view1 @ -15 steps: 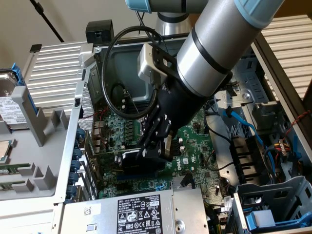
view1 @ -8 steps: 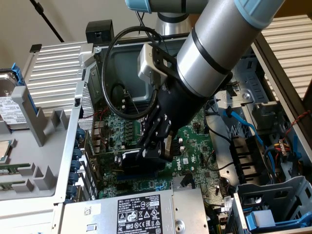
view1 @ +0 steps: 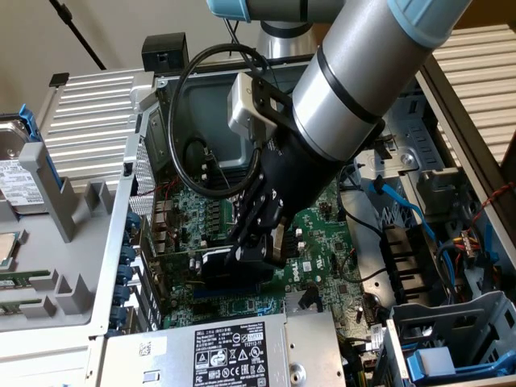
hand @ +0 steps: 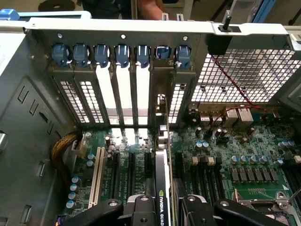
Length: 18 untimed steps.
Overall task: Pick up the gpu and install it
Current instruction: 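Insert the gpu into the slot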
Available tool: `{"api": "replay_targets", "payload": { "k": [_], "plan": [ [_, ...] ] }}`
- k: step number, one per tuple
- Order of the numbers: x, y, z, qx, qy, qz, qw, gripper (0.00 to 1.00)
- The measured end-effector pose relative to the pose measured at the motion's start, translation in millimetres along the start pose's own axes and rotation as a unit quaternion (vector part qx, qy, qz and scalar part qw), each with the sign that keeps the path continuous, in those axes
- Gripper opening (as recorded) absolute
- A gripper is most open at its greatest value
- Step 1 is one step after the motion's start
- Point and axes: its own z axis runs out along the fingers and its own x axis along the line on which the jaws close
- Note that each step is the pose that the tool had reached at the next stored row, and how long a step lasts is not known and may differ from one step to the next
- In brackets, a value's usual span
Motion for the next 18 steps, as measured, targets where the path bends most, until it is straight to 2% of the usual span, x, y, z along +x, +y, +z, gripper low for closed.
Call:
{"api": "replay_targets", "payload": {
  "k": [11,18],
  "plan": [
    [0.4,0.0,0.0,0.0,0.0003,0.0,1.0,0.26],
    [0.4,0.0,0.0,-0.0001,0.0019,0.0,1.0,0.26]
  ]
}}
